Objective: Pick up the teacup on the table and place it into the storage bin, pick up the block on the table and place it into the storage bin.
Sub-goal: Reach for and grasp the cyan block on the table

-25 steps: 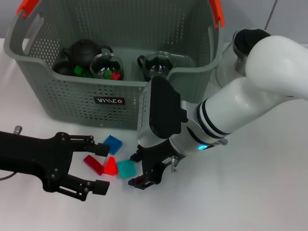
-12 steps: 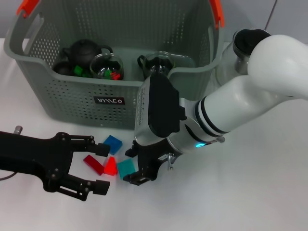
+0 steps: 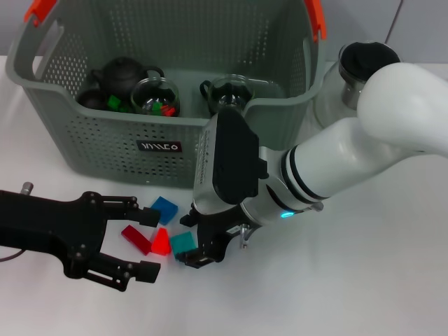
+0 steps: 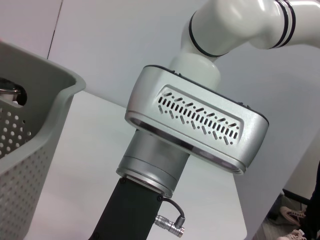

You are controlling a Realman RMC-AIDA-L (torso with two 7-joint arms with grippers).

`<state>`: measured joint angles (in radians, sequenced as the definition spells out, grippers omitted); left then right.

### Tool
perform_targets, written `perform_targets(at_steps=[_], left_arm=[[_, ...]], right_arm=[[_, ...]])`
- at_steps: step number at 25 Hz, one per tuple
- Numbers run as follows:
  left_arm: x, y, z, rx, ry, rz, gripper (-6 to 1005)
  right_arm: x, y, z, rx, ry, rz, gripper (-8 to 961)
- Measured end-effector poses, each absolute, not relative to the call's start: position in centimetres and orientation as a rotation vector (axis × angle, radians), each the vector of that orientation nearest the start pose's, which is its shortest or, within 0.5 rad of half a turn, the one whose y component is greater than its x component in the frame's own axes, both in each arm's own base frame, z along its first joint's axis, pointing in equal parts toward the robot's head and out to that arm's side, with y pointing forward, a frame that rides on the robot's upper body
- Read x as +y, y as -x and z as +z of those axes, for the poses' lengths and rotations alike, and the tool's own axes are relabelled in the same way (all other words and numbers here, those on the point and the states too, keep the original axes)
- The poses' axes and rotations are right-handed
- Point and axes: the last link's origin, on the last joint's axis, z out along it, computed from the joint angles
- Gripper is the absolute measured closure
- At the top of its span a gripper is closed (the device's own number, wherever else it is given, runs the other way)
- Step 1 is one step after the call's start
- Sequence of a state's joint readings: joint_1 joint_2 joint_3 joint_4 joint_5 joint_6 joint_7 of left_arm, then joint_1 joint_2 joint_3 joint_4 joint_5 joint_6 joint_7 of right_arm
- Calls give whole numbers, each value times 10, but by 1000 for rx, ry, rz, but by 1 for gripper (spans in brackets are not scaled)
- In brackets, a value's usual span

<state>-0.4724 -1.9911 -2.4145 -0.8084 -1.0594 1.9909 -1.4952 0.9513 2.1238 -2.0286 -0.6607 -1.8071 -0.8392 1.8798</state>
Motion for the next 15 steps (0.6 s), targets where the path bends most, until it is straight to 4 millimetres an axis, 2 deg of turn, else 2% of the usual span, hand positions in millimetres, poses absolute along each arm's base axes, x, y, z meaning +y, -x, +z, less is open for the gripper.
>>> perform_targets(at_steps=[15], left_arm=[[278,262,49,-608,3092,-662,86]], right_arm=[[340,-121,-169,29,3101,-218,305]])
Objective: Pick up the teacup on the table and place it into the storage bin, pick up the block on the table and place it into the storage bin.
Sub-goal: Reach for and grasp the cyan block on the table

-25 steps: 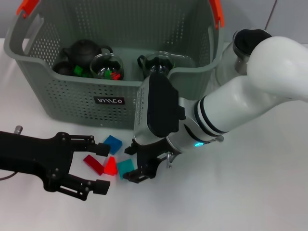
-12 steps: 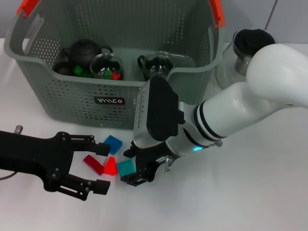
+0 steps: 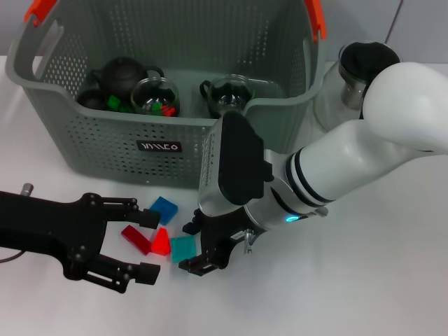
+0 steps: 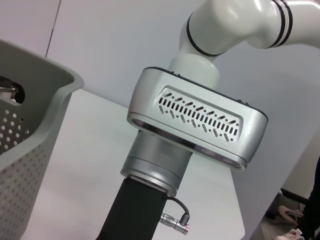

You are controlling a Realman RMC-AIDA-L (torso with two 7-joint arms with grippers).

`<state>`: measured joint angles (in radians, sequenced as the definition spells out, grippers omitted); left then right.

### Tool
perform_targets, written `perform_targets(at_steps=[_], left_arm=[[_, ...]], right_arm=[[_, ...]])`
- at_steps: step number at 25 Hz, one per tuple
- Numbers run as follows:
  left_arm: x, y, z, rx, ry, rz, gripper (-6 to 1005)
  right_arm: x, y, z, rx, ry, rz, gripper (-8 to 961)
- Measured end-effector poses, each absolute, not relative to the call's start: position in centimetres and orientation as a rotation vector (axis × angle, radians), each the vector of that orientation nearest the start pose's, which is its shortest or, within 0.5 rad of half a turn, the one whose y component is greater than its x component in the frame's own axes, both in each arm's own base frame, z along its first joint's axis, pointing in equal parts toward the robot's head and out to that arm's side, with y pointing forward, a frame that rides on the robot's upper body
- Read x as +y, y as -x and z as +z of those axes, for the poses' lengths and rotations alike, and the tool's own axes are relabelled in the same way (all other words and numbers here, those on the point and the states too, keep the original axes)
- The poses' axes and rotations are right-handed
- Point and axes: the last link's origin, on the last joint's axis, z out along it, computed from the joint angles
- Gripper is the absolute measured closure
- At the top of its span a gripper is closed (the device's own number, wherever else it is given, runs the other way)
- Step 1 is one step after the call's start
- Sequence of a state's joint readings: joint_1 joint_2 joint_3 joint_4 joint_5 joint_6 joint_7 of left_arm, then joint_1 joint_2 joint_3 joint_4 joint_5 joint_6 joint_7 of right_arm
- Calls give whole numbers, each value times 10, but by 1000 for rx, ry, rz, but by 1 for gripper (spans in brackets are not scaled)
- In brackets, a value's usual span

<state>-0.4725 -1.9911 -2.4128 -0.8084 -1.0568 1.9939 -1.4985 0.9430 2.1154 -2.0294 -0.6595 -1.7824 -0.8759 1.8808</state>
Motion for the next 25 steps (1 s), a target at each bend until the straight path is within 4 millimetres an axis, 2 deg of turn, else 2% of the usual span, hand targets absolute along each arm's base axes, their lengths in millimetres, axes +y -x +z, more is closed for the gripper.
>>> perform_targets(at_steps=[25], left_arm=[[279,261,48,-602,3093,-663,87]], right_arm=[[340,-126,-172,-15,3091,-217,308]])
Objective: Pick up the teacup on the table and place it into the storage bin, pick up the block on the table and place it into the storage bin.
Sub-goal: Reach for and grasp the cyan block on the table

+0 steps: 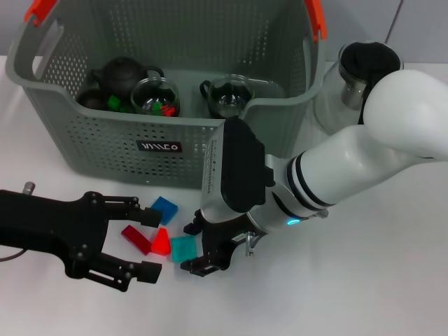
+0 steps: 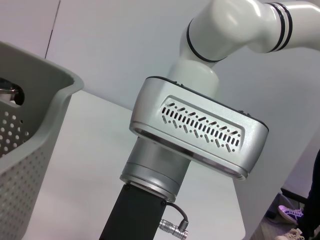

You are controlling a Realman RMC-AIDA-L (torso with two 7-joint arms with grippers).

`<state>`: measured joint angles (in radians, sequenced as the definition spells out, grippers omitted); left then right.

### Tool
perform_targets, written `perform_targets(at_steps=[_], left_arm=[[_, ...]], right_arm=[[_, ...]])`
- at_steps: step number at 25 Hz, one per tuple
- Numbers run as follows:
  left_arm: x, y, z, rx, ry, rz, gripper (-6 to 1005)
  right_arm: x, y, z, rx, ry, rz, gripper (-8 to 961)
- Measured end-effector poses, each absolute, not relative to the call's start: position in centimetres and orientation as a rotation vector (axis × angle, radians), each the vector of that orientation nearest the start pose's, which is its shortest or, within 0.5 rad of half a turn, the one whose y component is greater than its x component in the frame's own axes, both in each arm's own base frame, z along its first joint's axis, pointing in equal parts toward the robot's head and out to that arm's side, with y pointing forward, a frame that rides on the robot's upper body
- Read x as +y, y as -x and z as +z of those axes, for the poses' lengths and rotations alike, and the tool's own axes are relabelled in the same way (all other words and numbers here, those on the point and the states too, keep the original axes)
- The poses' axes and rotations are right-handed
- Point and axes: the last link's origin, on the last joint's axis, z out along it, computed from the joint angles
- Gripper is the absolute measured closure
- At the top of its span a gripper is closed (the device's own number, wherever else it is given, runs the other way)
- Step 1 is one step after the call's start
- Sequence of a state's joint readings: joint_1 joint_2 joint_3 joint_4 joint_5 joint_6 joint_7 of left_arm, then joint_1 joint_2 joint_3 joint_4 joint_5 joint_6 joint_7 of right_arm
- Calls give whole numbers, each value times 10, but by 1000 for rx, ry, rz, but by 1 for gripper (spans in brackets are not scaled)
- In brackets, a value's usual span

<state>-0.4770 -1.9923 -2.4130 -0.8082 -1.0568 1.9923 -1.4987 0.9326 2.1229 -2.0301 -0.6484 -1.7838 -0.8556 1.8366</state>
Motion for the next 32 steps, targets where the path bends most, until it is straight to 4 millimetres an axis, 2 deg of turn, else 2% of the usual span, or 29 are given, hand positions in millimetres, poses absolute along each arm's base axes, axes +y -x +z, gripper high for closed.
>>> perform_targets(at_steps=[14,17,26,32], left_arm=[[280,261,47,-613,3093,-670,88],[280,262,47,-614,3093,-668,89],[280,261,48,-612,3100,-669,89],[280,261,49,-613,3100,-666,90]], right_arm=[[341,-128,-173,-11,3079,-224,379],[341,-127,-172,-6,3077,-219,497],[343,-124,-167,4,3090,-204,512],[343,-122,-156,59,3111,-135,511]])
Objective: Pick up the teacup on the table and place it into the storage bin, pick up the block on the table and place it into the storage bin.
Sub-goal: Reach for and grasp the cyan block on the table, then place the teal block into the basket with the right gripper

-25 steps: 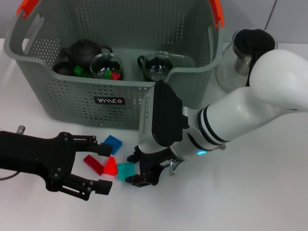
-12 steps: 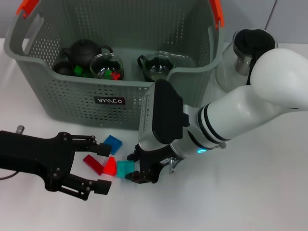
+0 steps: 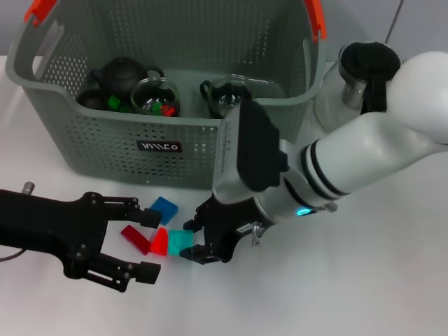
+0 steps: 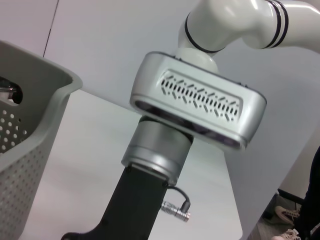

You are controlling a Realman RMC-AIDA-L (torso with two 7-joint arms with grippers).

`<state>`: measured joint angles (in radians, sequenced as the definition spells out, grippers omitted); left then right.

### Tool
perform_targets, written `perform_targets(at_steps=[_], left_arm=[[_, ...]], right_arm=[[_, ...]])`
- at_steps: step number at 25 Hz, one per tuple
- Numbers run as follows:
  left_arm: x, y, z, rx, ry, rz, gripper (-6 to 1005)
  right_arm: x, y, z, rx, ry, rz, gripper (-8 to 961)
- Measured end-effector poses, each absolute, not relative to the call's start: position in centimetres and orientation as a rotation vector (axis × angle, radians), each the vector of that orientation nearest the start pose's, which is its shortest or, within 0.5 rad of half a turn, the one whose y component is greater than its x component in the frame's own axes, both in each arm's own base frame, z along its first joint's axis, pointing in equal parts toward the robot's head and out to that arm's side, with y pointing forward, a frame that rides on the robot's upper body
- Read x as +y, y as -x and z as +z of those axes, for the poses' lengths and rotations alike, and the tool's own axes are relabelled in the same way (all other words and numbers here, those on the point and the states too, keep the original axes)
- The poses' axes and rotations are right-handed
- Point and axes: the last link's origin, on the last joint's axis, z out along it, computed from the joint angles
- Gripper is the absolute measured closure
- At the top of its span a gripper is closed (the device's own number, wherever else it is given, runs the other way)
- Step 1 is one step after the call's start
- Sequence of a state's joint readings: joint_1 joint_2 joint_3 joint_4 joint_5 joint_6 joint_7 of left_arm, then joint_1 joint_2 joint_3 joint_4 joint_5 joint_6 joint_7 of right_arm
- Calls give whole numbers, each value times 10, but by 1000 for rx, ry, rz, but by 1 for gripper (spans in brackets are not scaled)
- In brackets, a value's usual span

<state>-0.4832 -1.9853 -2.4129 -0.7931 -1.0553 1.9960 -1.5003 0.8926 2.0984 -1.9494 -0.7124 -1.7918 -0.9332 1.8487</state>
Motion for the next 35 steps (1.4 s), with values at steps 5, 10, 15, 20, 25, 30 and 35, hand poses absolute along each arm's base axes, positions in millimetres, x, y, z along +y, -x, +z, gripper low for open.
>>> perform_targets(at_steps=[5,10,15,20,25,30,35], left_arm=[[279,261,50,-614,3101,-674,90],[278,262,51,-615,3093,-688,90],[276,264,53,-619,3091,-687,91],[270,270,57,-637,3085,-687,91],[266,276,60,-657,3072,-677,91],[264,280,62,-671,3066,-670,92],[264,281,65,-676,3062,-664,92]], right_arm=[[345,-115,-134,92,3130,-35,513],[342,-98,-102,86,3177,122,514],[342,-71,-66,25,3187,279,515],[352,-51,-44,-25,3137,353,515],[359,-45,-39,-43,3121,346,514],[364,-43,-38,-42,3103,352,514],[378,-42,-34,-9,3029,386,513]])
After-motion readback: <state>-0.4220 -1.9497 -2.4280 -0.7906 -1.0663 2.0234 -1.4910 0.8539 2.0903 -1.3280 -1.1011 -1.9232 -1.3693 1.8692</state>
